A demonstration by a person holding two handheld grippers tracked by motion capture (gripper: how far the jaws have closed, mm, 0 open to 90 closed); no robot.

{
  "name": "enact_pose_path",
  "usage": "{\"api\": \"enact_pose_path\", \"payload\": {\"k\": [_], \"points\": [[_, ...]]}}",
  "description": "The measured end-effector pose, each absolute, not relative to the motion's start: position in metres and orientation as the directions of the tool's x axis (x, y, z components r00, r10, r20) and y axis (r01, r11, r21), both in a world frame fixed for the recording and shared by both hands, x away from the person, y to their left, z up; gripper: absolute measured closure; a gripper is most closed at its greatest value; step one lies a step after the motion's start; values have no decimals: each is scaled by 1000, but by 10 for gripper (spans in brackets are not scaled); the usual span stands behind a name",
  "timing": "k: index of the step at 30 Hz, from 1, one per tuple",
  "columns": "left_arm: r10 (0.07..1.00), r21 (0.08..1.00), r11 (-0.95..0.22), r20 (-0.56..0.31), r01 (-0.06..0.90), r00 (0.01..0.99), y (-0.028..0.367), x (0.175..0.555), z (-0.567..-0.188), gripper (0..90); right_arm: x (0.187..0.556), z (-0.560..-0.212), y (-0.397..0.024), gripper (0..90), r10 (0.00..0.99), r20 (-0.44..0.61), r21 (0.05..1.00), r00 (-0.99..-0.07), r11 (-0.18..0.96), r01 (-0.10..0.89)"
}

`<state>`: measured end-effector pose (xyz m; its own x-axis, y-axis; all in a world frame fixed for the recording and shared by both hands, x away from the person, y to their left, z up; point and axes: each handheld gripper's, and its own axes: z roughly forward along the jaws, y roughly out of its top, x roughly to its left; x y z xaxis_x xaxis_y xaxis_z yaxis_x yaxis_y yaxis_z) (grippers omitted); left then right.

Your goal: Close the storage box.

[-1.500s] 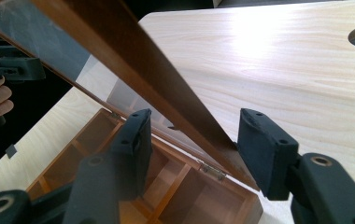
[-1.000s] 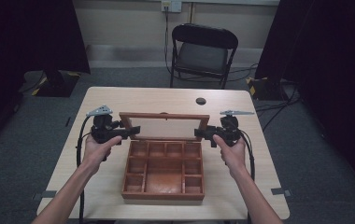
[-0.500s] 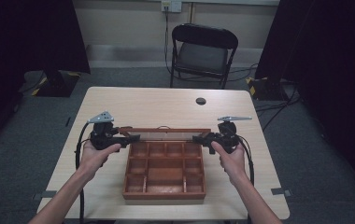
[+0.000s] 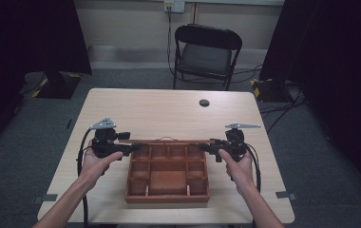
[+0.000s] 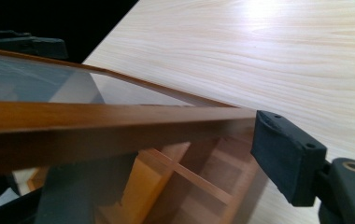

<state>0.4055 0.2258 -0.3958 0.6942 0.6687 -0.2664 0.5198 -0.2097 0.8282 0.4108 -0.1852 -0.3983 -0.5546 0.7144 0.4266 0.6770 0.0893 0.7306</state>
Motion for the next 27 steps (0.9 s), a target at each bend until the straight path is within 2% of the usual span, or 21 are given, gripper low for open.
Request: {"api": "enact_pose_path", "payload": {"k": [2,5,7,10,19,25,27], "points": [[661,827,-202,-281,525,696,227,407,-397,191,412,-400,-189,301,744,392,725,-541,113,679],[654,829,-201,-283,522,702,226,407,-398,191,415,-402,-192,251,744,403,706,-533,118,698],[658,829,-207,-276,520,701,227,406,-398,191,416,-402,-193,255,741,411,698,-531,118,706],[660,828,-204,-277,522,698,226,406,-398,191,415,-402,-193,305,726,421,706,-544,114,699],[669,831,-190,-281,524,688,228,407,-398,200,411,-399,-198,300,732,392,724,-557,128,678],[671,831,-192,-278,523,688,228,406,-397,203,409,-400,-206,398,762,357,719,-540,145,680],[672,831,-190,-278,523,686,227,406,-397,202,409,-400,-206,399,767,349,718,-539,151,679]]}}
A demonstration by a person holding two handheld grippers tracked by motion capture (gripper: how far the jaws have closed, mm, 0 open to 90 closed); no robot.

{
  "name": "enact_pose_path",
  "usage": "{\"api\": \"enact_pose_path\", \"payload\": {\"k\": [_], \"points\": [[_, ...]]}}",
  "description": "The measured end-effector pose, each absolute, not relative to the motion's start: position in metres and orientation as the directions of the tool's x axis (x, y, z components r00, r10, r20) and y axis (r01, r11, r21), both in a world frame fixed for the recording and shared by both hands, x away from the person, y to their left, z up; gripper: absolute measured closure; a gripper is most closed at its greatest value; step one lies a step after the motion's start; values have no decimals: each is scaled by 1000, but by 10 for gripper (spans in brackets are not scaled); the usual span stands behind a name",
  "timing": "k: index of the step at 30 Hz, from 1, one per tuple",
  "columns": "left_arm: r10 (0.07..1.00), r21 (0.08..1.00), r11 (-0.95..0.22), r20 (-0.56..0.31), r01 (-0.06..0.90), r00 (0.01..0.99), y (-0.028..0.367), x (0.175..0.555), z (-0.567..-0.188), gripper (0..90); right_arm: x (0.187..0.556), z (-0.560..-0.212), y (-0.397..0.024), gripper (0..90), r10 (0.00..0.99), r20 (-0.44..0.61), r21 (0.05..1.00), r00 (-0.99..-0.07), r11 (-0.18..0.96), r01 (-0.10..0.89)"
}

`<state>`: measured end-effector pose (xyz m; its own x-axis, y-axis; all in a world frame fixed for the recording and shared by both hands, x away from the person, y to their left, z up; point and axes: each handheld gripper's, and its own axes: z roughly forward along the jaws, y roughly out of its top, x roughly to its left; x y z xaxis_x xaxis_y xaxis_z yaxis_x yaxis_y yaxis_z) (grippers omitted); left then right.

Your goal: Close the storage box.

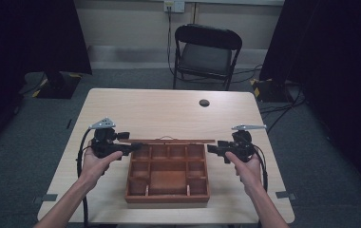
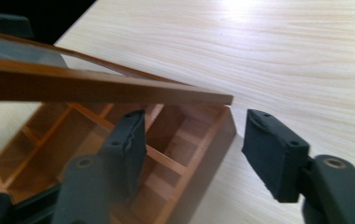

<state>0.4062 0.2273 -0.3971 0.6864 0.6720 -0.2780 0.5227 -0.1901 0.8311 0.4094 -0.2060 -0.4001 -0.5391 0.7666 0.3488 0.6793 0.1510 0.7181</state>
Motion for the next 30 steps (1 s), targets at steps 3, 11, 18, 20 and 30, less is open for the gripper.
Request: {"api": "enact_pose_path", "payload": {"k": [3,11,18,20,30], "points": [[670,831,-197,-273,520,690,228,405,-397,203,410,-399,-209,402,795,326,720,-511,142,679],[673,832,-207,-261,515,692,227,401,-399,196,412,-390,-216,415,801,316,739,-508,129,662],[677,826,-214,-260,522,688,225,399,-404,156,412,-366,-213,412,803,284,767,-523,137,627],[681,823,-213,-261,526,684,223,399,-405,156,411,-355,-211,435,766,311,785,-563,128,607],[686,823,-230,-241,519,686,221,397,-406,158,408,-321,-172,489,647,319,817,-692,182,547]]}}
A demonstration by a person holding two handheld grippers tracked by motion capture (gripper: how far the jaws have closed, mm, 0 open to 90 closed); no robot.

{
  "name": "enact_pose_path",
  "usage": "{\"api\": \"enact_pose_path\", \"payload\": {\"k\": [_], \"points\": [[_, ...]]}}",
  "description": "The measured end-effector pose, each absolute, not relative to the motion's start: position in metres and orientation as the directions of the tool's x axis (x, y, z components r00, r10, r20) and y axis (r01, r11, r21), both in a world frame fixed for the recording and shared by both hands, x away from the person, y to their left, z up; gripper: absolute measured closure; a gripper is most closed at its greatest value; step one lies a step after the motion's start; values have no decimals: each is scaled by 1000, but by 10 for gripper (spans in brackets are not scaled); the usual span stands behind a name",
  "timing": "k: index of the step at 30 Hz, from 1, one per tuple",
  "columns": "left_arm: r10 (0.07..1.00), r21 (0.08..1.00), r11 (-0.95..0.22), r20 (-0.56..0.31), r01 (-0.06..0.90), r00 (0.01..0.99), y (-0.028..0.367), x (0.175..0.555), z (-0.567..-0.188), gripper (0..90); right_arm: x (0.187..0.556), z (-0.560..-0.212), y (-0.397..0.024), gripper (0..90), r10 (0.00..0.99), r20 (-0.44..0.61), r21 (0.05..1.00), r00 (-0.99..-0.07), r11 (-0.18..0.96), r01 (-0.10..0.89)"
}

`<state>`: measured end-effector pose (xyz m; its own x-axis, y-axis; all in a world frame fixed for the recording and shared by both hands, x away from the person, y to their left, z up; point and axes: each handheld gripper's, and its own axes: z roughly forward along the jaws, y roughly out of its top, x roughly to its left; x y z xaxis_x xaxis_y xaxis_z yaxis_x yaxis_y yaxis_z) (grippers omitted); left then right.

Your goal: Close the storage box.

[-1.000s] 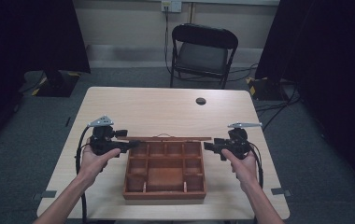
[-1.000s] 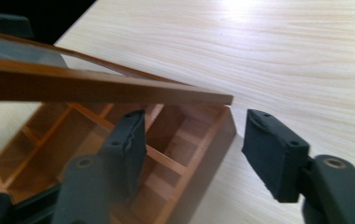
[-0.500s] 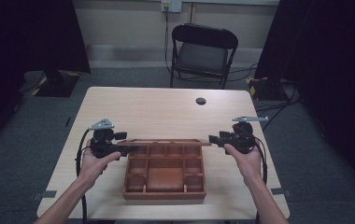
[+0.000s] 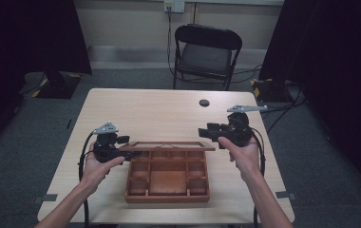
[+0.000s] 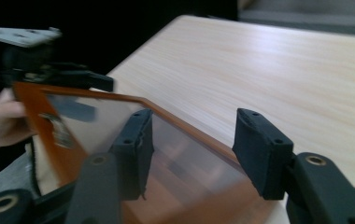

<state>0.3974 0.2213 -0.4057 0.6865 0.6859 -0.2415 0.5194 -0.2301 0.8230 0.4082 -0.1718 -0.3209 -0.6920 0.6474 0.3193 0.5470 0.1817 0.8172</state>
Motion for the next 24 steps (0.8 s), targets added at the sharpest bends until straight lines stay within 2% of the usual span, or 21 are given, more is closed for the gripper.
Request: {"api": "enact_pose_path", "payload": {"k": [5,12,20,24], "points": [[684,820,-240,-236,519,690,221,396,-408,157,407,-309,-134,607,529,328,821,-783,250,513],[676,819,-260,-223,511,702,222,396,-409,159,402,-313,-109,676,399,365,803,-841,322,501],[679,805,-280,-219,522,701,221,396,-415,158,399,-319,-98,750,329,402,774,-855,376,509],[680,805,-280,-217,522,700,221,396,-415,159,398,-323,-93,756,317,412,762,-854,394,514]]}}
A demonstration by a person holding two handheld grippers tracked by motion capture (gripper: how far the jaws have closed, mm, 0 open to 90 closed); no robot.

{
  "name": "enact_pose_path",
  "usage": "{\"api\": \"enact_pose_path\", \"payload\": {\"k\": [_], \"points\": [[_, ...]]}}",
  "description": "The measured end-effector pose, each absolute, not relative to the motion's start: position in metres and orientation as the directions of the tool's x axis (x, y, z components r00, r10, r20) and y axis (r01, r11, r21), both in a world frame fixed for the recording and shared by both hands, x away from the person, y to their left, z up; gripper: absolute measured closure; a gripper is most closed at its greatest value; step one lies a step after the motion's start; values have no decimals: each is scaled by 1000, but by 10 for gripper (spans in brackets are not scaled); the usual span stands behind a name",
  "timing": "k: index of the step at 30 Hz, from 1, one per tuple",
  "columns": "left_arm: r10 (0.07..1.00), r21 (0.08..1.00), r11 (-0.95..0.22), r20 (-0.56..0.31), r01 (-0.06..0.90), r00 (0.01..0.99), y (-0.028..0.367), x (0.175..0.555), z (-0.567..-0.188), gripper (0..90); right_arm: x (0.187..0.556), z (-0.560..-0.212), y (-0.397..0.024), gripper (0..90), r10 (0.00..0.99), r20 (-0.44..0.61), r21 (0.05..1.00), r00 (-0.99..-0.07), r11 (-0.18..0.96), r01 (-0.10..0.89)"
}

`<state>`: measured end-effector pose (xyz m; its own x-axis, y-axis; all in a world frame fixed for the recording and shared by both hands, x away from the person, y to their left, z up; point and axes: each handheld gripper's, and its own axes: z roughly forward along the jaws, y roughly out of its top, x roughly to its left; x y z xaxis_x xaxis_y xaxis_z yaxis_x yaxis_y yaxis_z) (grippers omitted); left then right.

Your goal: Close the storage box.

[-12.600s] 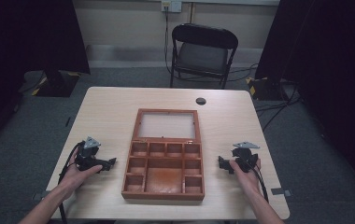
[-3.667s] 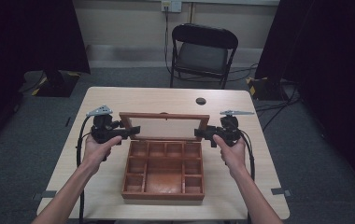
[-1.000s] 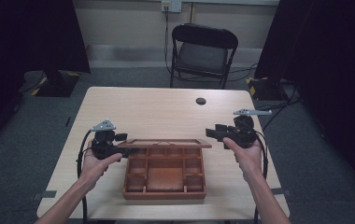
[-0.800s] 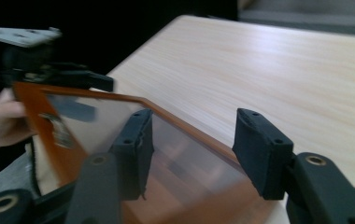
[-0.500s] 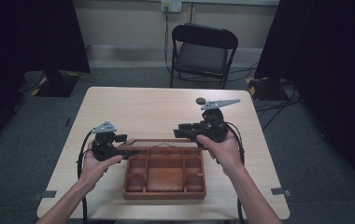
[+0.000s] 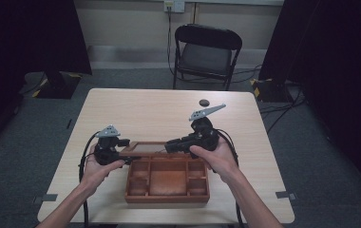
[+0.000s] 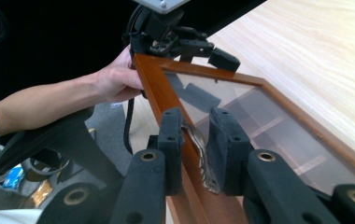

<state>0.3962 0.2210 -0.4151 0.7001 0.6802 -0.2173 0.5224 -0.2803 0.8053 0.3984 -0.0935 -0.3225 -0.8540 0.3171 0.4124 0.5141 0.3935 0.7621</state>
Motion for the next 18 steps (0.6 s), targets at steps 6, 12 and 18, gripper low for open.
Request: {"api": "enact_pose_path", "payload": {"k": [6,12,18], "points": [[671,805,-288,-216,518,709,221,396,-416,160,400,-329,-90,765,320,440,745,-839,392,540],[672,801,-299,-209,518,711,222,396,-420,160,401,-331,-89,779,326,477,714,-816,398,576],[676,793,-306,-209,527,707,224,397,-423,160,400,-333,-88,808,339,487,698,-805,402,592]]}}
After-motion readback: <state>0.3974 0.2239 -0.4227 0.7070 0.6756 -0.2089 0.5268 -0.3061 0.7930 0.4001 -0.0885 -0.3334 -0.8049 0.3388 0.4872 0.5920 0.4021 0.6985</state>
